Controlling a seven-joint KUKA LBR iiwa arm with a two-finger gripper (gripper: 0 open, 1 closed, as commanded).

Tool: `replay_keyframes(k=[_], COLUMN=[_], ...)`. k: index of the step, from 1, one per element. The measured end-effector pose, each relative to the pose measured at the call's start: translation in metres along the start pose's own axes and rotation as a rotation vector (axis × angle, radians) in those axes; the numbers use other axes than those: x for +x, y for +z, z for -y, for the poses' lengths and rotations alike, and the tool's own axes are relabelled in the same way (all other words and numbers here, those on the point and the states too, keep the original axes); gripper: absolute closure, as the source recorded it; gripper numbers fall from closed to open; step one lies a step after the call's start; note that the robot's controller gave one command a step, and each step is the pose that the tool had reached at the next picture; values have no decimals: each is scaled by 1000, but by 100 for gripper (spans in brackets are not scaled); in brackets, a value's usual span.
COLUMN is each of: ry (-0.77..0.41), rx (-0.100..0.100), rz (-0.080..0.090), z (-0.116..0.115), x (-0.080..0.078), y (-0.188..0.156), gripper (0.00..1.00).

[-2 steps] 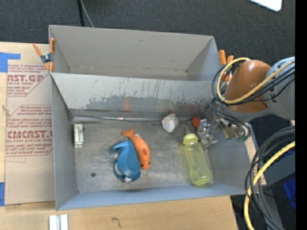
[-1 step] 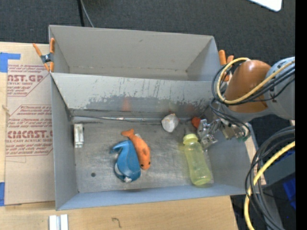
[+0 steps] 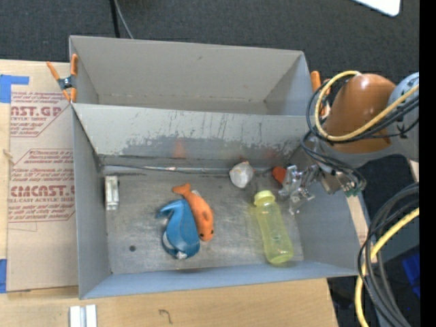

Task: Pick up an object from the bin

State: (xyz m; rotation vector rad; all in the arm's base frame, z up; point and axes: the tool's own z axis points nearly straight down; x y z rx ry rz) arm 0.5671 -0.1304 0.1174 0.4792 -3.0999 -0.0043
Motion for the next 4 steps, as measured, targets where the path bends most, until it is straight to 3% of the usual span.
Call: replay_keyframes(k=[1,2,3,4], ry=[-91,-90,-90,-49], rx=[8,6,6,5], rz=[16,13,13,8], z=[-48,-49,-49,-50], x=[20,21,21,21], y=[46,46,46,-103], gripper=[0,100,100,100])
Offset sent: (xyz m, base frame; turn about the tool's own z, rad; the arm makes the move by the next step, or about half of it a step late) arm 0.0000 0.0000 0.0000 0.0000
